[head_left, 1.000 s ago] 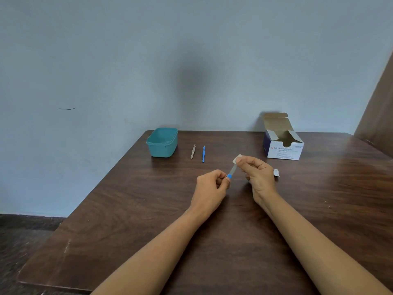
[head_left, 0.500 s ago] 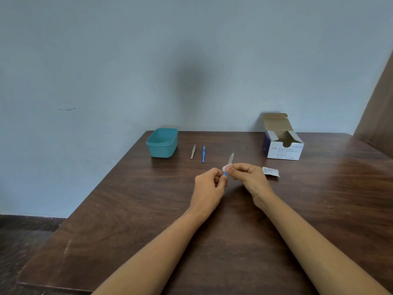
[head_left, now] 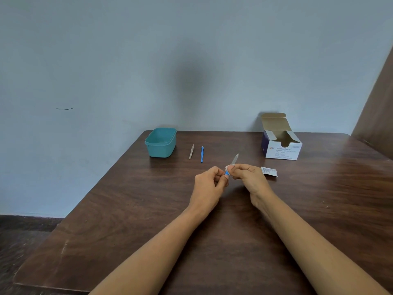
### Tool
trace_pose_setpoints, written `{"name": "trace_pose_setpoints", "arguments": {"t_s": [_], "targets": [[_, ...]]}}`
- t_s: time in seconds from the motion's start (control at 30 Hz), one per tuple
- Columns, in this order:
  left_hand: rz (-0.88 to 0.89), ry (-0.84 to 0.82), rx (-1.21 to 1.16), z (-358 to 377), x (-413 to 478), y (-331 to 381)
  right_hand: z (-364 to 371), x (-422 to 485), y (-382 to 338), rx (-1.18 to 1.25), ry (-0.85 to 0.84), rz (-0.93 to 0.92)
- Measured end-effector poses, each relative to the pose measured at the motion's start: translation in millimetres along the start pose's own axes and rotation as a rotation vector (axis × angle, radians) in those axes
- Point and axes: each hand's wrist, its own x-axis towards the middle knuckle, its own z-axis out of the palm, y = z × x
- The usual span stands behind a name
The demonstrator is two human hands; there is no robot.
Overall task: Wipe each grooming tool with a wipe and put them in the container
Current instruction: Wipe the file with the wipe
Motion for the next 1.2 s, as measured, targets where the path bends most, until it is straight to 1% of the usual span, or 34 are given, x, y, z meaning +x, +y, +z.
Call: {"name": "trace_pose_setpoints", "arguments": {"t_s": [0.1, 0.4, 0.6, 0.83, 1.0, 1.2], "targets": [[-0.003, 0.008, 0.001, -0.5, -0.2, -0.3, -1.9, -0.6, -0.4, 0.054, -0.004, -0.005], [0.015, -0.036, 0.026, 3.6, -2.5, 1.5, -1.3, 4.1, -1.6, 0.099, 0.087, 0.078], [0.022, -0.008, 0.014, 1.7, -0.6, 0.8, -1.7, 2.4, -1.1, 0.125, 0.059, 0.061], [0.012, -0.010, 0.020, 2.2, -1.2, 1.6, -0.3, 1.0, -1.7, 0.126, 0.072, 0.055], [0.018, -0.041, 0.029, 4.9, -2.7, 2.7, -0.5, 3.6, -4.6, 0.120, 0.110, 0.091], [0.041, 0.018, 0.032, 2.3, -1.3, 1.0, -2.2, 0.9, -4.4, 0.130, 0.058, 0.054]]}}
